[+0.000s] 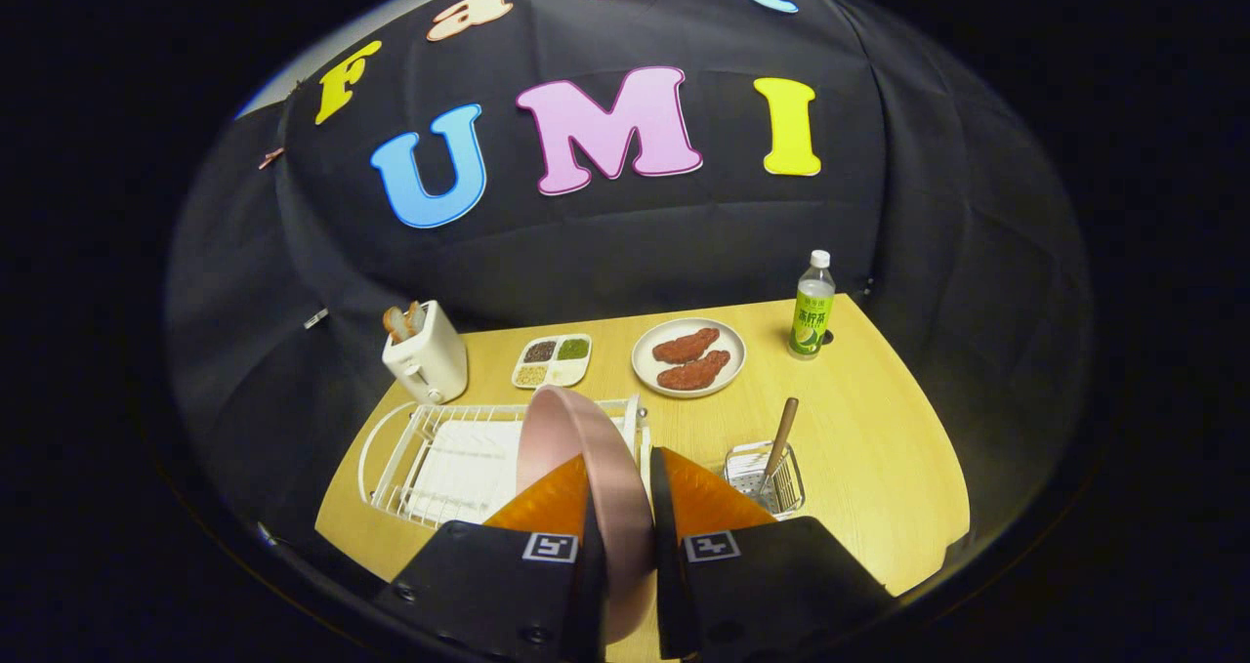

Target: Take the plate from the dish rack, then take the spoon from the basket and place it into the plate.

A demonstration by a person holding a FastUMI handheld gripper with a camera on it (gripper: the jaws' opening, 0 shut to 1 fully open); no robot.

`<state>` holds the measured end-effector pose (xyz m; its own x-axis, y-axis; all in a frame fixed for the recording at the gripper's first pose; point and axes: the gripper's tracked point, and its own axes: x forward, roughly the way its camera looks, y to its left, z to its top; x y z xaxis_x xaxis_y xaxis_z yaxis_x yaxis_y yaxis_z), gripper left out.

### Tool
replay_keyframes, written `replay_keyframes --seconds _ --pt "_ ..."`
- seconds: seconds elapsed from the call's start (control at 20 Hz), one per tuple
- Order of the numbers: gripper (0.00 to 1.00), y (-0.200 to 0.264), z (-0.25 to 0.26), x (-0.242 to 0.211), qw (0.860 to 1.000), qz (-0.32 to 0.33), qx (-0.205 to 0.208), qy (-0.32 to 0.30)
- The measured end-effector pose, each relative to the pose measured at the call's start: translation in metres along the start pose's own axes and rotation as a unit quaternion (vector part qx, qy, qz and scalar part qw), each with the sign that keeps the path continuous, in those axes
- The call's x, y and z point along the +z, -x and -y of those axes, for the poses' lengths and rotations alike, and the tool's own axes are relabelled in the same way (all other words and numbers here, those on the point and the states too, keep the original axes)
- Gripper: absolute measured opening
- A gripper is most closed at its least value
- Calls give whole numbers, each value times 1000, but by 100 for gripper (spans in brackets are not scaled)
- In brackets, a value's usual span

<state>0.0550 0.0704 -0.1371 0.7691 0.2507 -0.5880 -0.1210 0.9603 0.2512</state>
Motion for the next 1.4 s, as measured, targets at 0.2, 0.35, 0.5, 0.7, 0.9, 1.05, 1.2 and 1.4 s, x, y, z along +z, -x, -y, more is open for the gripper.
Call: replay_keyframes --seconds 0.2,0.35,0.5,0.7,0.9,1.05,1.2,1.4 --pt "25 38 2 -45 994 -59 80 -37" --pt "24 53 30 -78 988 -104 106 -37" --pt "25 52 59 -104 982 -135 126 -48" --pt "25 27 86 -121 976 -149 150 -58" --pt "25 1 108 -154 968 -180 166 -50" --pt "25 -15 121 -181 961 -212 176 -41" --pt "24 -27 125 -192 954 -228 184 -61" --pt "25 -38 130 -195 951 -236 184 -78"
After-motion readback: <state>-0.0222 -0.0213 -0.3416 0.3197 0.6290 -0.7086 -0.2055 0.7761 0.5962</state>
